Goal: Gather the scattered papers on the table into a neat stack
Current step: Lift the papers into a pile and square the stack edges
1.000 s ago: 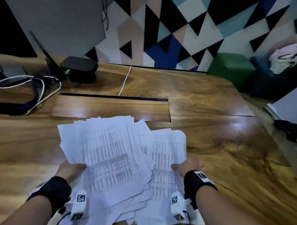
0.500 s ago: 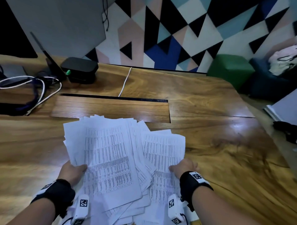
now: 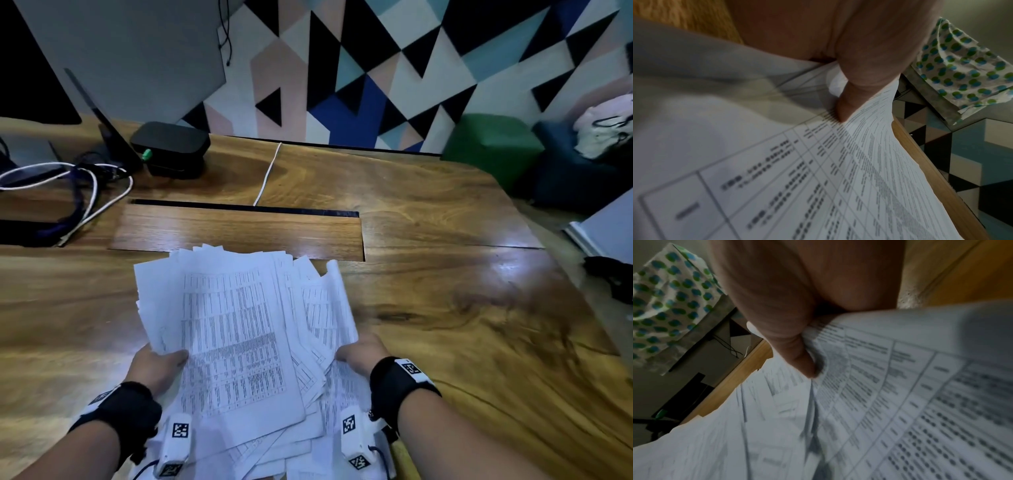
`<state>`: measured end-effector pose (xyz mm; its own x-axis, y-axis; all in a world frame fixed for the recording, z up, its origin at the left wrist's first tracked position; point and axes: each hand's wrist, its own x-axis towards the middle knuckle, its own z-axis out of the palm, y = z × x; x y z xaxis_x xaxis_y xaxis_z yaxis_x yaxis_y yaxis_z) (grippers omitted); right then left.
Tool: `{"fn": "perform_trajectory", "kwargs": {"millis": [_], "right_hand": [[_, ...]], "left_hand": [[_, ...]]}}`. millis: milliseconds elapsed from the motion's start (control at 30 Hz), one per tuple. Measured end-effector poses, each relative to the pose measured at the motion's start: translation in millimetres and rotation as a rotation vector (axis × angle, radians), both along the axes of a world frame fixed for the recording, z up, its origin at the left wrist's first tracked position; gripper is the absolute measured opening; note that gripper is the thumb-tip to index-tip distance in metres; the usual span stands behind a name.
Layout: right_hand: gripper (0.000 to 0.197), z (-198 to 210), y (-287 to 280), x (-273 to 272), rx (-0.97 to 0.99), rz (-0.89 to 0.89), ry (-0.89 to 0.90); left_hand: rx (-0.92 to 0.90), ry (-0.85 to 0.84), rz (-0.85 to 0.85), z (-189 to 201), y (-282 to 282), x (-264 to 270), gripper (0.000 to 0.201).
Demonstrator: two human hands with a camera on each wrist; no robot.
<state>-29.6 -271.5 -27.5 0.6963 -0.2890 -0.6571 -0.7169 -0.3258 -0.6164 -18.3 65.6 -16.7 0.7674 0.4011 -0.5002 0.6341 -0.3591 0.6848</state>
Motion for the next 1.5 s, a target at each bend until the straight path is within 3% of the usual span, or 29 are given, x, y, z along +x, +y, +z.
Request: {"fn": "perform_trajectory", "kwargs": {"millis": [167, 333, 467, 633, 700, 867, 1000, 1100, 1167, 1233, 1300, 1367, 1400, 1500], "right_hand": [[0.011, 25.4, -39.9, 10.5, -0.152, -0.136, -0.26], [0.018, 96.2, -74.9, 22.0, 0.279, -0.355, -0.542], [0.026, 118.1, -67.5, 28.4, 0.66, -0.351, -0.451], [0.026, 95.2, -7.9, 30.6, 0.666, -0.106, -0.188], [0.028, 78.3, 11.2, 32.7, 0.581, -0.066, -0.182], [0.043, 17.6, 45.7, 30.2, -0.184, 0.375, -0.085], [0.037, 10.5, 57.9, 19.1, -0.219, 0.445, -0.018], [0.025, 9.2, 65.6, 14.5, -0.013, 0.499, -0.043], [0.031, 7.8, 61.7, 17.2, 0.101, 0.379, -0.099], [0.044, 9.8, 45.5, 21.6, -0.043, 0.241, -0.269], [0.04, 5.7, 23.1, 25.7, -0.34, 0.225, -0.431], [0.022, 1.3, 11.8, 25.1, -0.551, 0.436, -0.477], [0.024, -1.4, 13.6, 21.7, -0.615, 0.615, -0.433], [0.06, -16.2, 37.4, -0.3, -0.643, 1.086, -0.287]], "left_hand": [[-0.088, -0.03, 0.048, 4.6, -0.7, -1.4, 0.034], [-0.176, -0.074, 0.067, 22.7, -15.0, -5.8, 0.017], [-0.252, -0.041, 0.008, 17.5, -14.5, -2.6, 0.027], [-0.36, 0.002, -0.07, 12.1, -16.8, 4.6, 0.029], [-0.426, 0.034, -0.065, 11.1, -18.2, 7.2, 0.037], [-0.596, 0.129, 0.07, 6.8, -17.9, 7.6, 0.033], [-0.706, 0.203, 0.04, 1.7, -19.1, 2.4, 0.05], [-0.555, 0.121, 0.017, 1.1, -25.5, -1.4, 0.031], [-0.541, 0.074, 0.027, 10.1, -29.6, -3.4, 0.024], [-0.538, -0.007, 0.018, 26.7, -29.5, -2.1, 0.022], [-0.499, -0.115, 0.011, 49.4, -25.0, 0.3, 0.017], [-0.452, -0.259, -0.034, 77.2, -14.8, 2.9, 0.017], [-0.429, -0.317, -0.067, 92.2, -9.5, 4.1, 0.018], [-0.388, -0.452, -0.135, 123.4, 7.5, 14.7, 0.017]]}}
